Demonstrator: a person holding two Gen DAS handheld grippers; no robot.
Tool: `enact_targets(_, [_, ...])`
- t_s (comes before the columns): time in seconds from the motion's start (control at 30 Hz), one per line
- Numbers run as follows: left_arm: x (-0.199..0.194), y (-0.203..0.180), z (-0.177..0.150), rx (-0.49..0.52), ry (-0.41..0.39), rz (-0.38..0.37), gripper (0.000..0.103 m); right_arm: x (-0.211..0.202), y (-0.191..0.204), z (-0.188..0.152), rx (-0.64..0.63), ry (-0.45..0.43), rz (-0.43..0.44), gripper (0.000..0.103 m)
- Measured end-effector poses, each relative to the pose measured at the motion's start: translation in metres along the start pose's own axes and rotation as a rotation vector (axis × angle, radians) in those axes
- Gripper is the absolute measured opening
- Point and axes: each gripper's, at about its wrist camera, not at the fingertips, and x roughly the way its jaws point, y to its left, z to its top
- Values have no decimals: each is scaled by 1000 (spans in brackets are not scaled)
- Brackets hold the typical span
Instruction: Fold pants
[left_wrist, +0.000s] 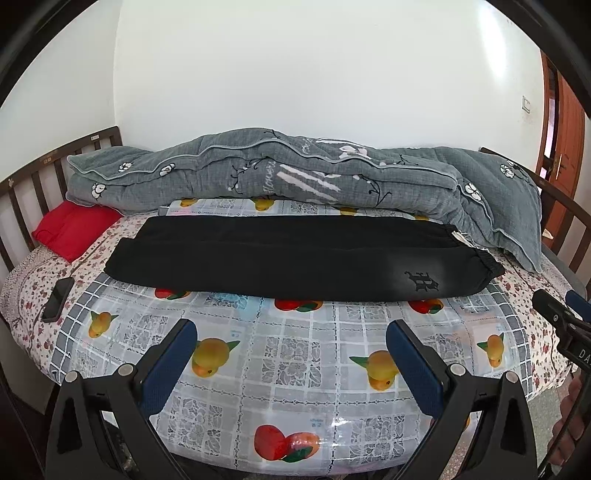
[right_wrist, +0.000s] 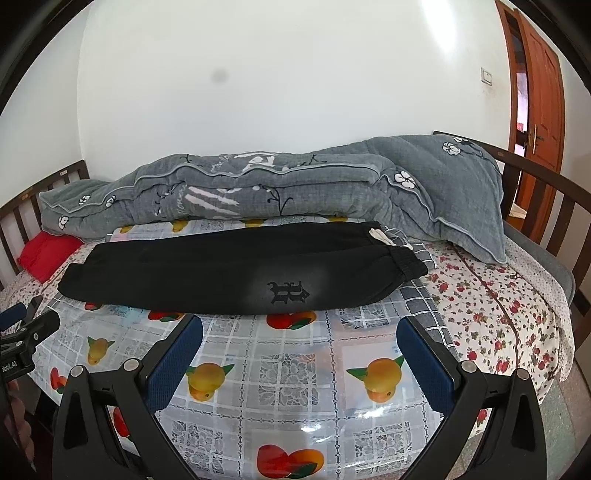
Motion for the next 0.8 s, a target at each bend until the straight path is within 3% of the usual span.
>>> enact_targets(0.8, [-2, 2, 1, 3, -2, -4, 103, -2, 6, 4, -16, -16, -19, 103])
